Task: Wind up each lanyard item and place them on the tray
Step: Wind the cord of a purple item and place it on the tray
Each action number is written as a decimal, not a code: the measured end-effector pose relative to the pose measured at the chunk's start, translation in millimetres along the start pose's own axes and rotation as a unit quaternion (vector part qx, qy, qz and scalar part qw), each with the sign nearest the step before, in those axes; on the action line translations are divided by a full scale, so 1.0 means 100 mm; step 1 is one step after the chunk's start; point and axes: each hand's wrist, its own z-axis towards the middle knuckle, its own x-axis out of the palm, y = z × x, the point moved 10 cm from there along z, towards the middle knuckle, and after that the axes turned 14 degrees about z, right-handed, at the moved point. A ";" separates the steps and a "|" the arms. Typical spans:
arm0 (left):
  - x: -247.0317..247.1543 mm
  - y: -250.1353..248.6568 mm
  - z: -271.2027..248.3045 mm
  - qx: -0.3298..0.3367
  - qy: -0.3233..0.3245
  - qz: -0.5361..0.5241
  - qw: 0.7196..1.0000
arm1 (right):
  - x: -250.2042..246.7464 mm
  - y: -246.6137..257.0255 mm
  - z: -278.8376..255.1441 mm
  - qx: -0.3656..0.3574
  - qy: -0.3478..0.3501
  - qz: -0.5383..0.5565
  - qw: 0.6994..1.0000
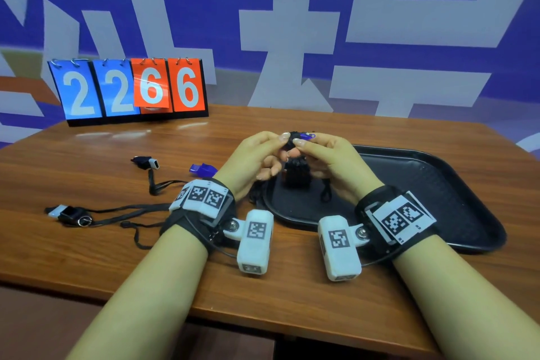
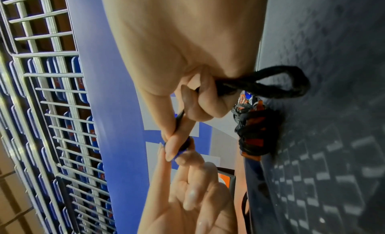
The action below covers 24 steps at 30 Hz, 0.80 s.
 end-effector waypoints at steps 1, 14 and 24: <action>0.00 -0.01 -0.01 0.003 0.003 0.011 1.000 | 0.00 0.00 0.00 -0.003 -0.002 -0.012 1.000; 0.12 0.09 0.01 -0.028 0.063 0.017 0.997 | 0.21 0.03 0.01 -0.046 0.089 -0.018 0.995; 0.27 0.12 -0.05 -0.063 0.118 -0.038 0.990 | 0.13 0.00 0.04 -0.022 0.053 0.029 0.998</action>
